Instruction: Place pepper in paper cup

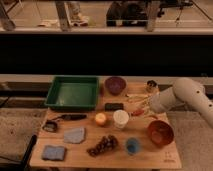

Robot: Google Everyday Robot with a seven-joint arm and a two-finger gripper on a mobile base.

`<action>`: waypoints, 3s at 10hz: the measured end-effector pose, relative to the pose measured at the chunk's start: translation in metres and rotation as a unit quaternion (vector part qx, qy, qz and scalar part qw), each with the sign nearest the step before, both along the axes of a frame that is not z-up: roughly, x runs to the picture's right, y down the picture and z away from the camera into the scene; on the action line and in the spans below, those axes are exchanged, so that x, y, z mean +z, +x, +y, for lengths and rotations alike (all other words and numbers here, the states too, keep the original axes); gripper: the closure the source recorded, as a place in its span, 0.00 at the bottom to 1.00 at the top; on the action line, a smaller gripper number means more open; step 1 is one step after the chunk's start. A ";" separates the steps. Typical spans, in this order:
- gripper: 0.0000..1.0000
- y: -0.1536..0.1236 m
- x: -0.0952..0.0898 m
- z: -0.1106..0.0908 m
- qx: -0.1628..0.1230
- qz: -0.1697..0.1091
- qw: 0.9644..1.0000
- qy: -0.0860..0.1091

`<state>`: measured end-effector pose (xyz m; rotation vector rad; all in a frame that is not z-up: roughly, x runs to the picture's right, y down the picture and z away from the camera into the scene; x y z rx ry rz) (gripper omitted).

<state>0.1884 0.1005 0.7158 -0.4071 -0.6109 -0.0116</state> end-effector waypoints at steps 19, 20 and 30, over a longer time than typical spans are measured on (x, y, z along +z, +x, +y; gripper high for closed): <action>1.00 -0.112 -0.049 -0.014 0.082 -0.335 0.938 0.044; 1.00 -0.116 -0.048 -0.015 0.080 -0.339 0.936 0.043; 1.00 -0.118 -0.017 -0.001 0.088 -0.352 0.932 0.001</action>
